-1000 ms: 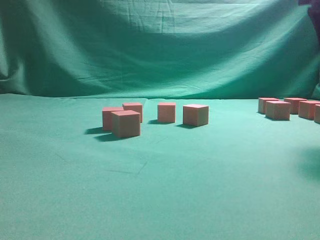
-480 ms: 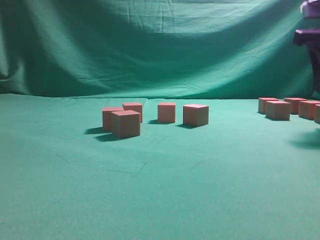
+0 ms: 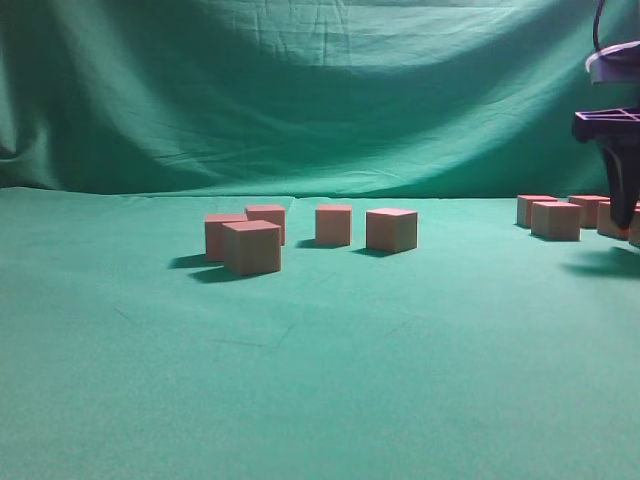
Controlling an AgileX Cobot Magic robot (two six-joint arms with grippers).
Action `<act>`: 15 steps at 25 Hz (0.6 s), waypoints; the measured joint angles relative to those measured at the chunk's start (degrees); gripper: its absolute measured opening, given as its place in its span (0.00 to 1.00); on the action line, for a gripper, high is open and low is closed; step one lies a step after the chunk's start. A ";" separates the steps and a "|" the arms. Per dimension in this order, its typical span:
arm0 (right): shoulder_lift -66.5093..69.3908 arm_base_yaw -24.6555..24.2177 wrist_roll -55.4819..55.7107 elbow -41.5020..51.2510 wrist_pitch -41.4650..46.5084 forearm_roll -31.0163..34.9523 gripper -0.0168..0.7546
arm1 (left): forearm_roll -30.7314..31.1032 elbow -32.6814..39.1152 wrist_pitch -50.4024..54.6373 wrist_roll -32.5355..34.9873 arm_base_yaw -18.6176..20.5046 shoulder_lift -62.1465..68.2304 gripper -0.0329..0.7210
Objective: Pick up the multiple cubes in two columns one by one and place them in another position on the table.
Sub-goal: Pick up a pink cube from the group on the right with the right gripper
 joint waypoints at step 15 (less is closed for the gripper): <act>-2.65 0.00 -1.04 -1.95 7.26 2.89 0.36 | 0.00 0.00 0.00 0.00 0.00 0.00 0.04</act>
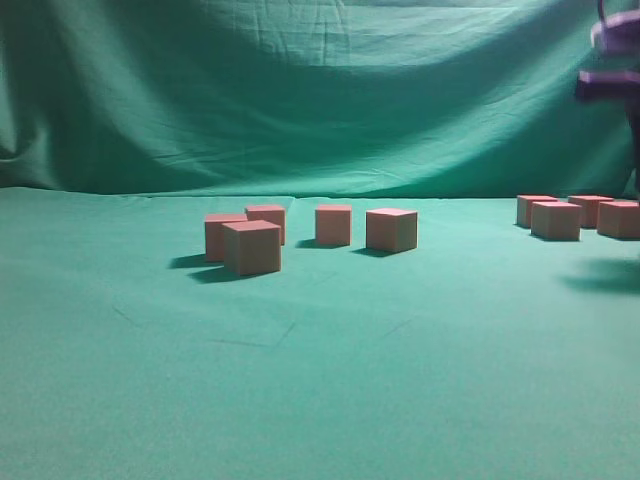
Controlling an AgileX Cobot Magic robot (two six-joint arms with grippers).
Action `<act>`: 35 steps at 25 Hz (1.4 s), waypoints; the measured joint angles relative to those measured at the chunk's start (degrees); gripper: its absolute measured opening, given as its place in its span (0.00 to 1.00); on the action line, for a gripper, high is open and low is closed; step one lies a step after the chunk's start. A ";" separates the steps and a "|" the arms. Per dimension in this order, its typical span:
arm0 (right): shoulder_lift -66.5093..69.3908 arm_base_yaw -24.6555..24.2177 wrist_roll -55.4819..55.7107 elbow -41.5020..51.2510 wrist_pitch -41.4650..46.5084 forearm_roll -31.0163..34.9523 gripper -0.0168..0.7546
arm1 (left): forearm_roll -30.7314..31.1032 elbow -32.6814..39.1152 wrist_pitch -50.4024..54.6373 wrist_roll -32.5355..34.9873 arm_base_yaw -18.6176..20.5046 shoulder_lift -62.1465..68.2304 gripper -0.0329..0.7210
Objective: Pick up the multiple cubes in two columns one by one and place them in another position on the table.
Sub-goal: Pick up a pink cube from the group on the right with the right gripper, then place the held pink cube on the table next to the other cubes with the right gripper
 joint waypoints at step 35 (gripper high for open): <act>1.51 39.65 -21.48 -8.03 9.89 -0.55 0.36 | 0.00 0.00 0.00 0.00 0.00 0.00 0.04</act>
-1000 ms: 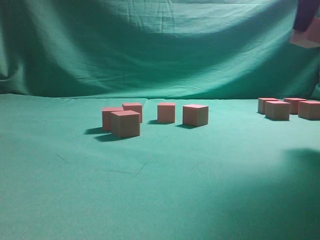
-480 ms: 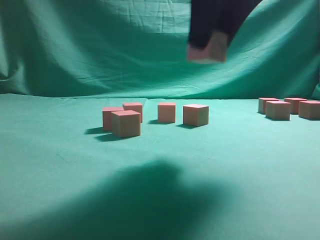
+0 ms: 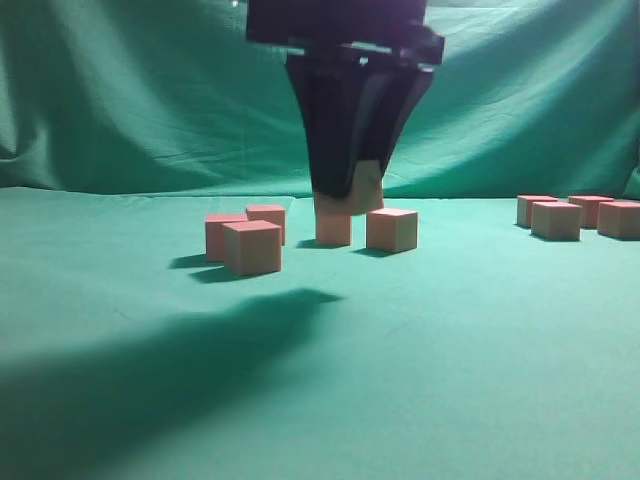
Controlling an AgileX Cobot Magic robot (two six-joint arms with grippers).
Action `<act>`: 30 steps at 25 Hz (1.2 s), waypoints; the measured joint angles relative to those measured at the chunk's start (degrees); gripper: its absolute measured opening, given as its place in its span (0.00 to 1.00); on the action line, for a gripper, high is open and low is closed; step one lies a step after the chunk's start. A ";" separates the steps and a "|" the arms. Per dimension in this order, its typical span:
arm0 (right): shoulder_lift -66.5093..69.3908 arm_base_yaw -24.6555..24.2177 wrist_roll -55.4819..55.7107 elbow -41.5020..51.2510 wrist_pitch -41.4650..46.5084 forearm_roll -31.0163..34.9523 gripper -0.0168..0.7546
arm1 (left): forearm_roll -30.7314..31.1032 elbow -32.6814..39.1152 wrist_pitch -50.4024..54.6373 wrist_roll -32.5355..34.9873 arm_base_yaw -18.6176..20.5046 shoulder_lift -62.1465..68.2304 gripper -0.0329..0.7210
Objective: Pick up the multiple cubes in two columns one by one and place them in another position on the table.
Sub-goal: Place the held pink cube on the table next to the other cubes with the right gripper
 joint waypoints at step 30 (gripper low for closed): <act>8.77 0.08 -1.69 -4.37 -3.59 2.28 0.36 | 0.00 0.00 0.00 0.00 0.00 0.00 0.04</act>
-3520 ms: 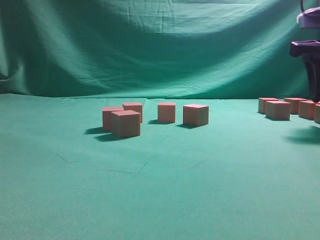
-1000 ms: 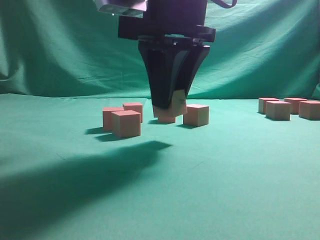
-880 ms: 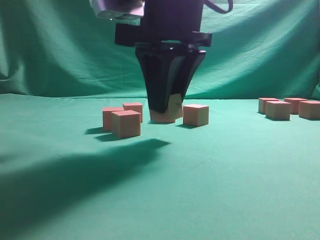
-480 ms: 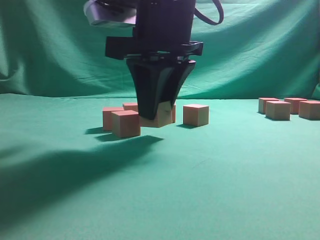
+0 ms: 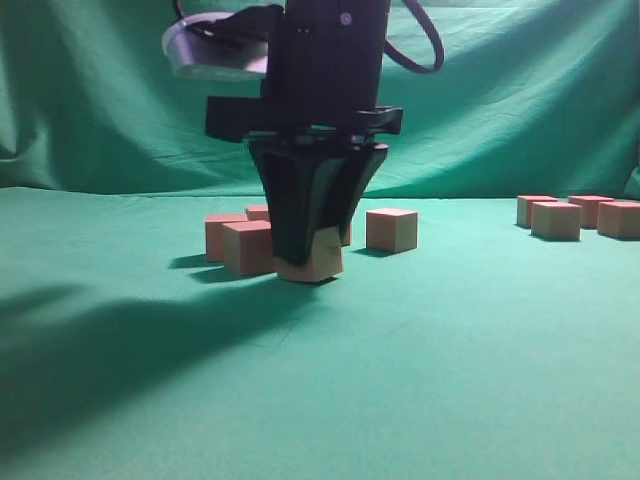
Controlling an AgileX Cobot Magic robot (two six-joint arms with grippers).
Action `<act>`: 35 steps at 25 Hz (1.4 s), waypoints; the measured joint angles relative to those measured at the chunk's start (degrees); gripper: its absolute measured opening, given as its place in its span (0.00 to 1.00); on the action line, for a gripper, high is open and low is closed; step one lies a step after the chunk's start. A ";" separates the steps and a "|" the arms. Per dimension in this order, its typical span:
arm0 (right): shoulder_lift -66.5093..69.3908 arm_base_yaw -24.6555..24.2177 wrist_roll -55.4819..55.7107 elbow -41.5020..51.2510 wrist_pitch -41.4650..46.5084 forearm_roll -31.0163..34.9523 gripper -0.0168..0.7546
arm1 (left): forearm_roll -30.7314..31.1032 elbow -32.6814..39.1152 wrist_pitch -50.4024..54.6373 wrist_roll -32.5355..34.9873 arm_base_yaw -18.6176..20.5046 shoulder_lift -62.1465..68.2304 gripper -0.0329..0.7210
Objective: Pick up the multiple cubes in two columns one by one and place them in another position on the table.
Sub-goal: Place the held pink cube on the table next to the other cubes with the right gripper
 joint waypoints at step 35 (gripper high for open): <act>-2.02 -0.10 2.48 -21.23 18.35 -8.98 0.80 | 0.00 0.00 0.00 0.00 0.00 0.00 0.04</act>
